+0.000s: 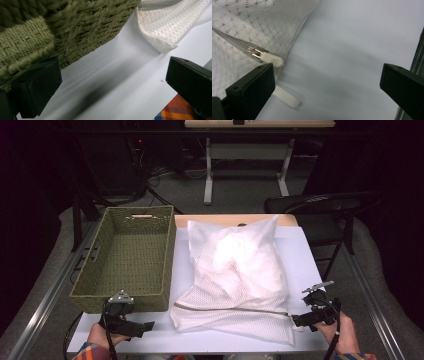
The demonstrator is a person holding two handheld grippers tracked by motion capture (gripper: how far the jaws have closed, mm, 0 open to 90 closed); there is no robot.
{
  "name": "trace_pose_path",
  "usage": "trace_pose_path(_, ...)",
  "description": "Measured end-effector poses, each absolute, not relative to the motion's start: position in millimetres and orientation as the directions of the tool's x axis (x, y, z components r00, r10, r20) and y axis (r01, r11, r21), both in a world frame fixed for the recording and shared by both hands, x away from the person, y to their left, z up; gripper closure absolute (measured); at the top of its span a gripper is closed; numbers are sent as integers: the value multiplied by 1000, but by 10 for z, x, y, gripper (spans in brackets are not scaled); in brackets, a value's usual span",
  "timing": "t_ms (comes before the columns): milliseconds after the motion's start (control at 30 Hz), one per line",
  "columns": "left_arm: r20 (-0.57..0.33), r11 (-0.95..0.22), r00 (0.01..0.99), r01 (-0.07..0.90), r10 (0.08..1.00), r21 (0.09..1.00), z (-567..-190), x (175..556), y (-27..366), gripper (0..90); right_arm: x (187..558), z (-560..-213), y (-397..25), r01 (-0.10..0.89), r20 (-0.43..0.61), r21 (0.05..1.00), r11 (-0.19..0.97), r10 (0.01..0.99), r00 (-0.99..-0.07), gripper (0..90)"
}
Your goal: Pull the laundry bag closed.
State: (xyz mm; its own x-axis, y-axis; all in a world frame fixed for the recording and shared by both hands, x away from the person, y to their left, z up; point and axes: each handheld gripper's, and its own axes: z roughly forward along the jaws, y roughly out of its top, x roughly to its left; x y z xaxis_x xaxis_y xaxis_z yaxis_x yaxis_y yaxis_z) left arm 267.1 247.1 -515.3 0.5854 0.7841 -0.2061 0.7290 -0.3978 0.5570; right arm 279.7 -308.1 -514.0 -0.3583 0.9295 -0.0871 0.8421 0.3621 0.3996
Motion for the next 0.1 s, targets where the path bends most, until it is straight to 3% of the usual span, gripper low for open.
trace_pose_path(100, -176, -409, 591, 714, 787, 569, -5150, 2671, 2455, 0, 2807, -5165, -3094, 844, -91, 391, 367, 928, -361, 0)
